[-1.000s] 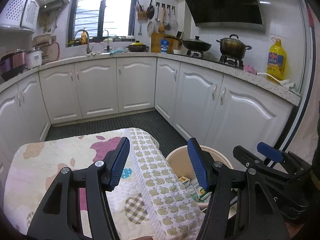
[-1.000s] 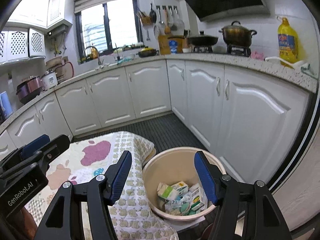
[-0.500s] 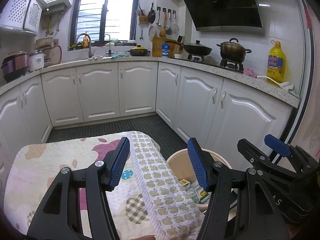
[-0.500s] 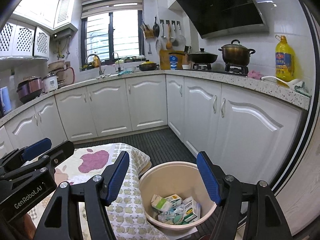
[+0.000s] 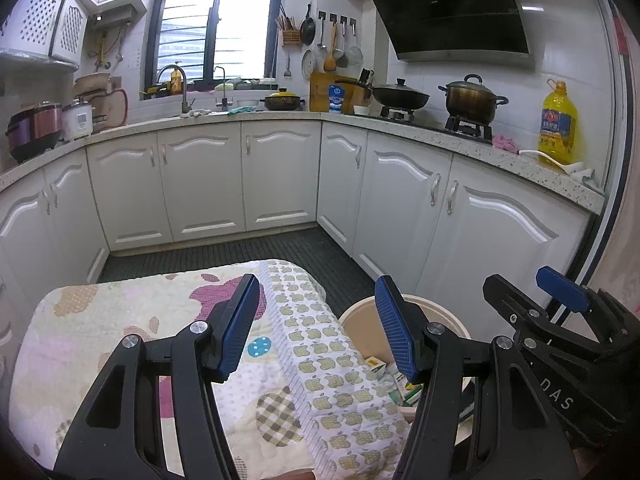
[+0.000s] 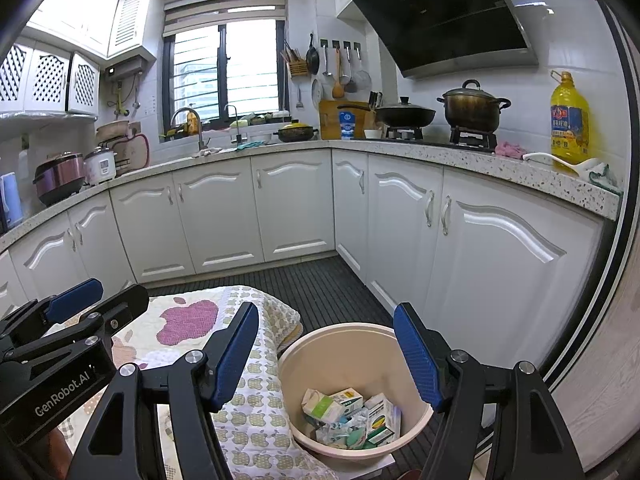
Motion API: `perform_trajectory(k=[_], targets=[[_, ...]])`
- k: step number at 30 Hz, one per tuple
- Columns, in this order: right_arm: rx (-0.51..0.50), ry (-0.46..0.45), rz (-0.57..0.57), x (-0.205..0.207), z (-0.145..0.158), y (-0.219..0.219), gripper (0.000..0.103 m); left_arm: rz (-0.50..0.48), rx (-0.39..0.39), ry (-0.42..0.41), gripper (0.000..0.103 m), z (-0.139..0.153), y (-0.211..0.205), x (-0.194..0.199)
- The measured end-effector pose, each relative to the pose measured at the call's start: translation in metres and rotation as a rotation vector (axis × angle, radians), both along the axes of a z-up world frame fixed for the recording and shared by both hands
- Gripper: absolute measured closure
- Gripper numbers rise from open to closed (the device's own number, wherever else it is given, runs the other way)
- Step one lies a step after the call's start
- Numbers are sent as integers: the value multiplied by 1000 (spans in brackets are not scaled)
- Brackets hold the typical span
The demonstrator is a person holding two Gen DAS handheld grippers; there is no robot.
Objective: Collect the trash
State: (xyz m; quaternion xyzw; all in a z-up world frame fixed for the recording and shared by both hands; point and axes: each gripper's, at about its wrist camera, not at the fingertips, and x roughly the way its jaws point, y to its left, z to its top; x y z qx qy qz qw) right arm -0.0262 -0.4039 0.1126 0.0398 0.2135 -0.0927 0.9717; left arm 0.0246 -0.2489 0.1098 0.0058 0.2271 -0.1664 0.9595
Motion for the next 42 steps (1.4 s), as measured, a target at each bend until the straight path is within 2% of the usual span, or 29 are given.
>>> perform_trajectory(k=[42], targets=[[4,21,-7,2,-5,-4,34,23,18,-10,44,-7,1,0]])
